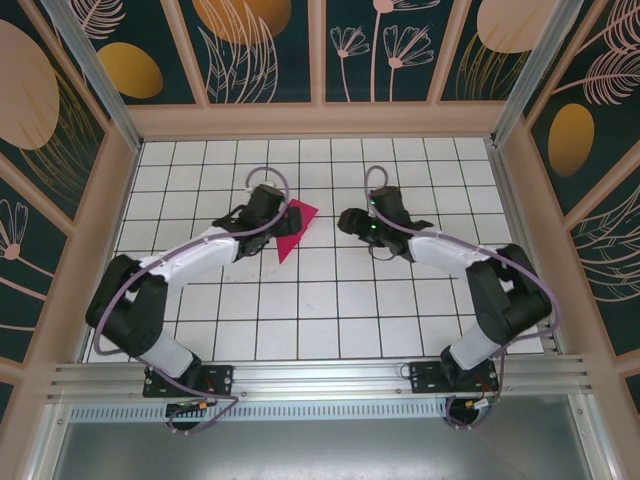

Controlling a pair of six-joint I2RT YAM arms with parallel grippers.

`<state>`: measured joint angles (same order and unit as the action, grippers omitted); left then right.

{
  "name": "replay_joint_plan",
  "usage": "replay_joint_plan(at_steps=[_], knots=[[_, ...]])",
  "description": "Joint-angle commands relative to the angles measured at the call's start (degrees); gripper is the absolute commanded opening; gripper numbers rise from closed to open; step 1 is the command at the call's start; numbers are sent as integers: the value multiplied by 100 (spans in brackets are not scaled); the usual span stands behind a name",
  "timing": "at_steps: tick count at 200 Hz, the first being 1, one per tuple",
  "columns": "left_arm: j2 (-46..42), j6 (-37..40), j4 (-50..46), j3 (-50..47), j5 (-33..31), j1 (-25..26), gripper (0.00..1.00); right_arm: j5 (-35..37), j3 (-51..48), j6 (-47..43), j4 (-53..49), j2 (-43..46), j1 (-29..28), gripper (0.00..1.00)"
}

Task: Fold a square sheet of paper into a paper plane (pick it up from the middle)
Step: Turn over the paper at the center of the table, then move the square sheet of paper to the center of the table.

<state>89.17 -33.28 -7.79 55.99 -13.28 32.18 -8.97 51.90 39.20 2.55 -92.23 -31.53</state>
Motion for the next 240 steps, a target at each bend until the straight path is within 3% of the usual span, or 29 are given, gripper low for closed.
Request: replay_joint_plan(at_steps=[1,34,53,92,135,169,202,240], knots=[[-303,-258,285,-508,221,-373,99,92,719,286,-159,-586,-545,62],[-815,-546,363,-1137,9,-881,98,-77,1833,528,-310,-1667,-1186,43],[-1087,-678,453,-1485,-24,-1133,99,-137,2365,583,-392,-2138,-1434,38],[-1472,-800,445,-1882,-118,-1503,99,-287,3374,612,-802,-3050,-1676,36],[-1561,-661,399,-1960,-32,-1577,98,-221,3972,392,-1541,-3635,-1677,34],[-1516,-549,499,-1959,219,-1579,99,-357,3565,-410,-1893,-3513,-1530,33],[-1439,-407,653,-1959,536,-1582,99,-1044,2275,-2106,-2044,-2942,-1238,33],[-1316,-381,833,-1942,901,-1583,98,-834,1295,-3390,-2556,-1925,-1042,36]])
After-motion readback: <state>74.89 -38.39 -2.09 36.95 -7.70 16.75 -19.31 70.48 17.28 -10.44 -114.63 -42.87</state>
